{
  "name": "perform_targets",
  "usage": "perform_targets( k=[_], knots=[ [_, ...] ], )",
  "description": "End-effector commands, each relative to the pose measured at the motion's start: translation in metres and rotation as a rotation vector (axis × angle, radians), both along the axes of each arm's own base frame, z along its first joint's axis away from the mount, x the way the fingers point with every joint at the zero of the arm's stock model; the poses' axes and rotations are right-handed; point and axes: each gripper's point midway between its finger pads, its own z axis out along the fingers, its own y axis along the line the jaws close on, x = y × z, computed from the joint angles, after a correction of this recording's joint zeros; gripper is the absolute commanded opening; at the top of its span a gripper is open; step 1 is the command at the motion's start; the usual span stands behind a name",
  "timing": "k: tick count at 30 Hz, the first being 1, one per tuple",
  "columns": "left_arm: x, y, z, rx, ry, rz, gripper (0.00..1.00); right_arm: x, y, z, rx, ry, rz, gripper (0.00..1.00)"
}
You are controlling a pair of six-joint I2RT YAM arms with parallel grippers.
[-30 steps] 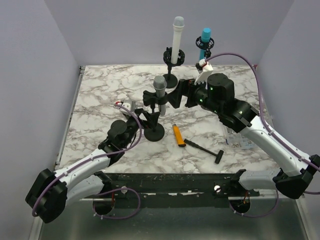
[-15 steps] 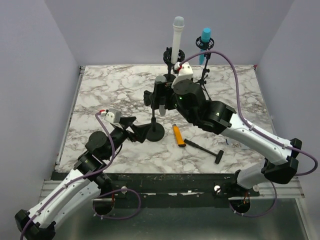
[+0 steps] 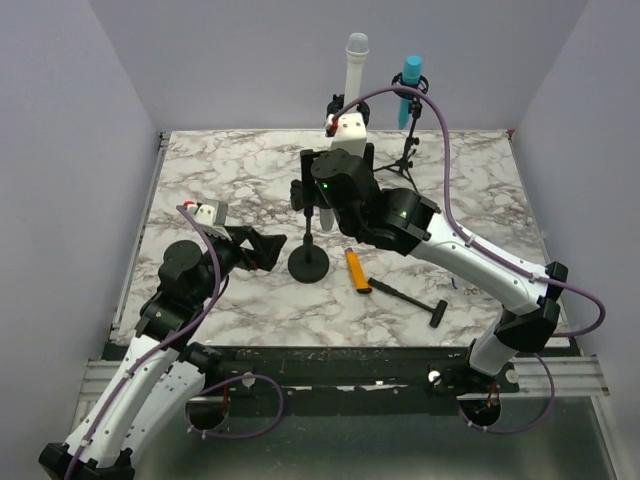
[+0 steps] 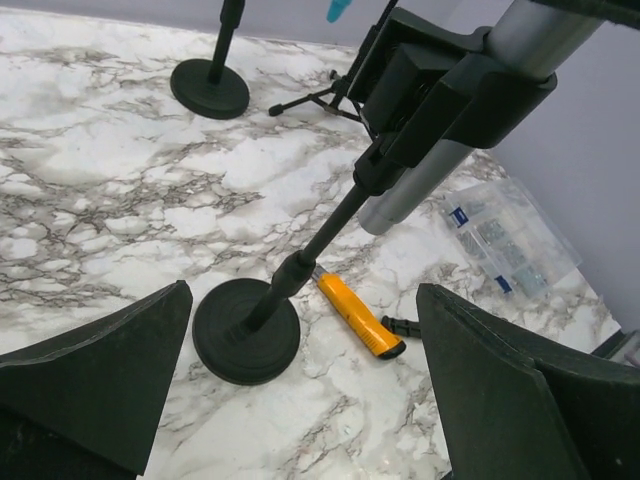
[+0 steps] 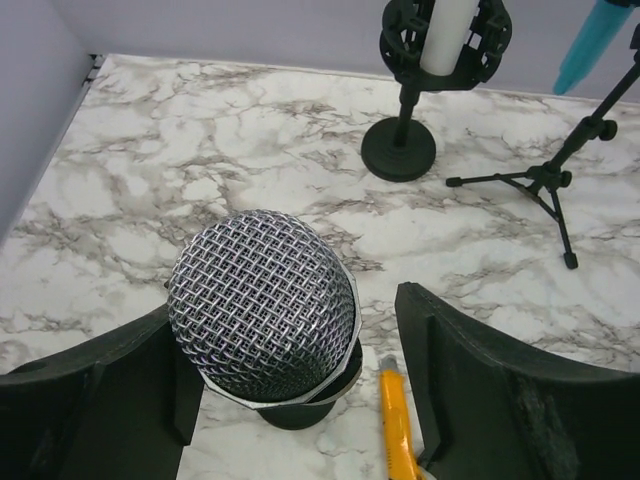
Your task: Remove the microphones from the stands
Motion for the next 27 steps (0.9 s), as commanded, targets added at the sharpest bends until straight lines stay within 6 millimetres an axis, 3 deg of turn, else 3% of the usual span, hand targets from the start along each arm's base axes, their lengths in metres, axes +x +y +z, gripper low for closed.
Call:
perform_targets(
  k=[1, 6, 11, 14, 23, 27],
  knots=[
    [-0.014, -0.019, 0.029, -0.041, -0.056, -0.171, 0.99, 0.003, -0.007, 0.008, -0.052, -0.038, -0.03, 0.75],
    [-0.012, -0.023, 0.057, -0.036, -0.11, -0.231, 0.99, 0.004, -0.002, 0.003, -0.08, -0.057, 0.011, 0.55],
    [-0.008, -0.026, 0.075, -0.069, -0.121, -0.271, 0.99, 0.003, 0.008, -0.004, -0.106, -0.056, 0.078, 0.25],
    [-0.008, -0.025, 0.082, -0.081, -0.149, -0.285, 0.99, 0.005, 0.01, -0.01, -0.151, -0.065, 0.134, 0.01],
    [0.01, -0.015, 0.09, -0.105, -0.185, -0.294, 0.99, -0.001, 0.016, -0.022, -0.145, -0.061, 0.378, 0.01],
    [0.015, -0.025, 0.085, -0.013, -0.238, -0.393, 0.94, -0.004, 0.015, -0.02, -0.11, -0.052, 0.461, 0.01]
  ],
)
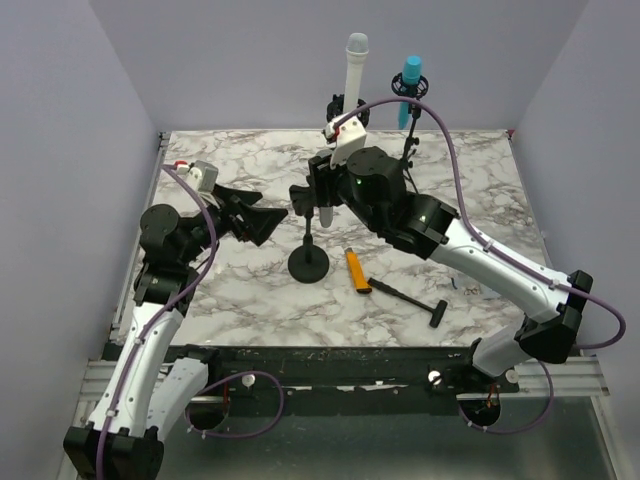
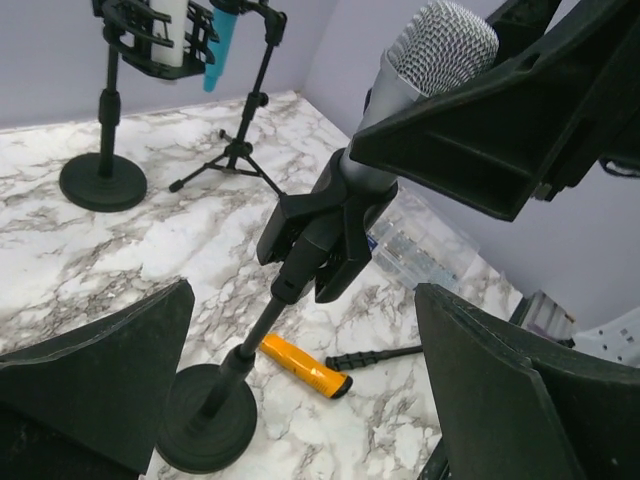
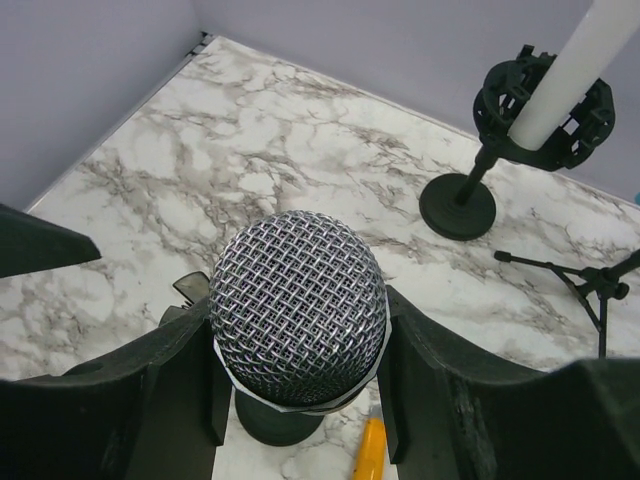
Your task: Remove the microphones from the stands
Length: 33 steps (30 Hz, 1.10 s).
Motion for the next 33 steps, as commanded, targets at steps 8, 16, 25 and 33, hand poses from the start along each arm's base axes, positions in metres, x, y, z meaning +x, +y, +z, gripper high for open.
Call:
perform_targets(
  k=[8, 16, 25, 33],
  knots=[
    [0.01, -0.026, 0.012, 0.108, -0.276, -0.169, 0.99, -0.008, 0.004, -0.014, -0.039, 0.052, 0.221, 0.01],
    [0.021, -0.053, -0.005, 0.232, -0.29, -0.191, 0.99, -0.009, 0.005, -0.007, -0.013, 0.067, 0.222, 0.01],
    [0.038, -0.056, -0.021, 0.297, -0.227, -0.151, 0.74, -0.009, 0.008, -0.005, -0.007, 0.08, 0.228, 0.01],
    [0.04, -0.063, -0.029, 0.303, -0.191, -0.191, 0.26, -0.01, 0.009, -0.002, -0.002, 0.086, 0.236, 0.01]
  ],
)
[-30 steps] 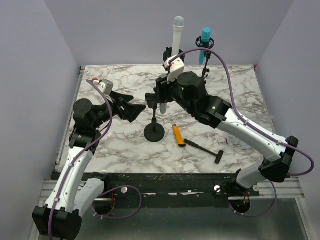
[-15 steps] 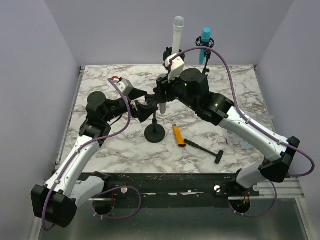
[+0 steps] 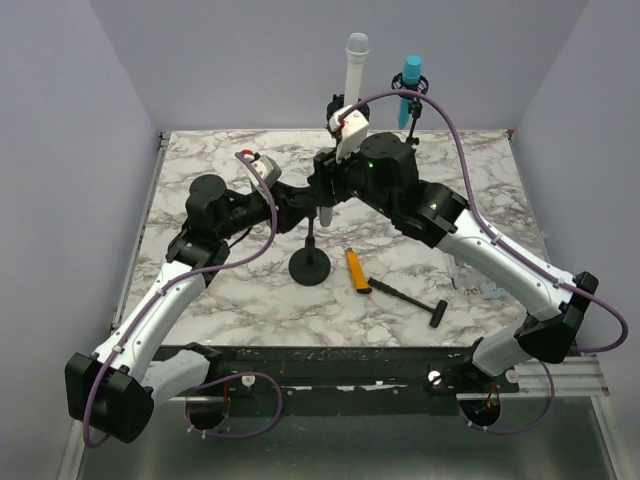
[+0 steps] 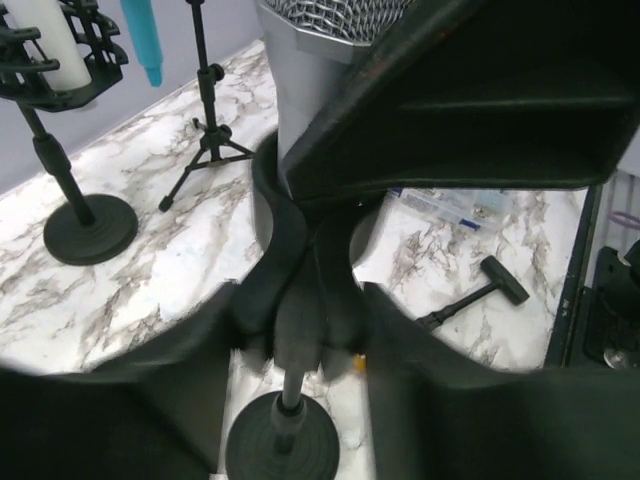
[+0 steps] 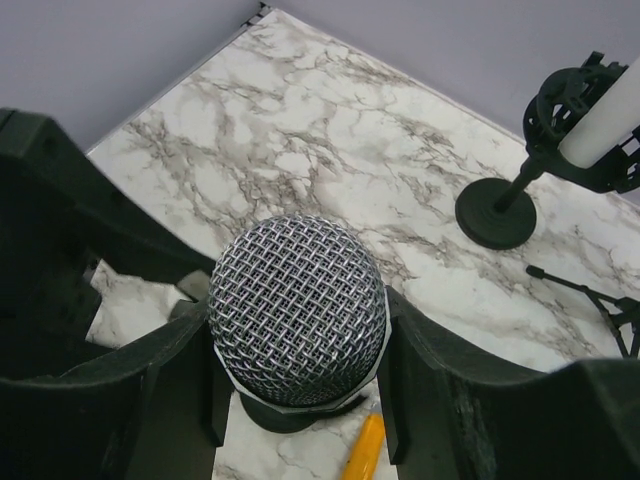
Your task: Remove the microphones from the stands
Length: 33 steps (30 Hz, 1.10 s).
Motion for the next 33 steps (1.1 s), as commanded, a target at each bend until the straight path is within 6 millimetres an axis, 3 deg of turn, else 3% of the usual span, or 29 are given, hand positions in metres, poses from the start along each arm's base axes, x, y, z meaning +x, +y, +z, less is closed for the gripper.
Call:
perform_targets(
  k=[1, 2, 6, 10, 14, 17, 18, 23, 24, 25, 29, 33],
  knots=[
    [0.008, 0.002, 0.003, 0.035, -0.005, 0.019, 0.12, -0.006, 0.005, -0.002, -0.005, 0.037, 0.032, 0.01],
    [0.009, 0.003, 0.001, 0.043, 0.004, 0.025, 0.02, -0.006, 0.004, 0.0, -0.002, 0.035, 0.027, 0.01],
    [0.007, 0.004, -0.009, 0.051, 0.022, 0.034, 0.0, -0.004, -0.001, 0.023, 0.031, 0.022, 0.0, 0.01],
    [0.007, 0.007, -0.012, 0.061, 0.027, 0.049, 0.0, -0.006, -0.012, 0.075, 0.106, -0.035, -0.039, 0.01],
    [0.004, 0.007, -0.012, 0.054, 0.03, 0.046, 0.0, -0.003, -0.044, 0.127, 0.179, -0.111, -0.158, 0.01],
    [-0.001, 0.005, -0.011, 0.047, 0.047, 0.028, 0.35, -0.002, -0.079, 0.144, 0.193, -0.174, -0.289, 0.01],
    [-0.002, 0.005, -0.011, 0.046, 0.049, 0.024, 0.4, -0.002, -0.091, 0.147, 0.196, -0.193, -0.331, 0.01],
    [-0.005, 0.008, -0.008, 0.015, 0.056, 0.047, 0.67, -0.012, -0.141, 0.135, 0.189, -0.229, -0.476, 0.01],
    [-0.006, 0.008, -0.007, 0.01, 0.048, 0.049, 0.77, -0.016, -0.148, 0.13, 0.186, -0.225, -0.488, 0.01],
    [-0.007, 0.009, -0.005, 0.003, 0.042, 0.047, 0.97, -0.019, -0.153, 0.121, 0.173, -0.212, -0.497, 0.01],
    [-0.019, 0.011, 0.009, -0.035, 0.008, 0.042, 0.99, -0.036, -0.163, 0.074, 0.145, -0.11, -0.468, 0.01],
    [-0.036, 0.026, 0.038, -0.071, -0.05, 0.098, 0.99, -0.06, -0.155, 0.034, 0.158, 0.012, -0.358, 0.01]
  ],
)
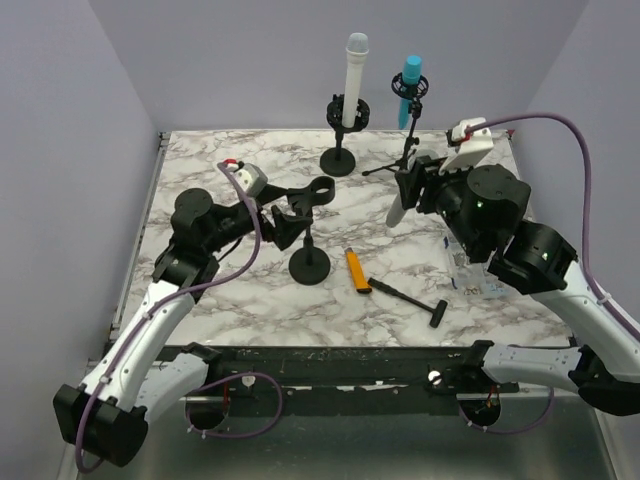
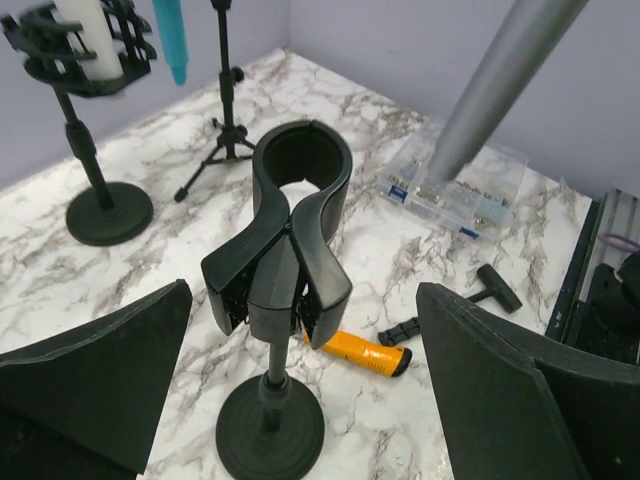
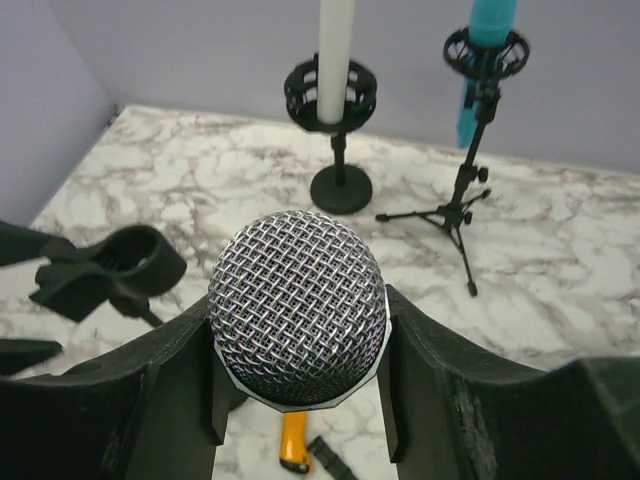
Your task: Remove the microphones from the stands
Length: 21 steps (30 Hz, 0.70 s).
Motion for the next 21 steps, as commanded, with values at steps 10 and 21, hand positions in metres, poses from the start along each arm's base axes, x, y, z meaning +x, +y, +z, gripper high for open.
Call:
perform_targets(
  k=[10, 21],
  knots=[
    [-0.088, 0.002, 0.07, -0.173, 0.14, -0.12, 0.97, -0.062, 0.068, -0.081, 0.154, 0.323, 0.422, 0.01],
    [-0.118, -0.021, 0.013, -0.173, 0.237, -0.179, 0.95, -0.096, 0.12, -0.101, 0.326, 0.45, 0.693, 0.01]
  ],
)
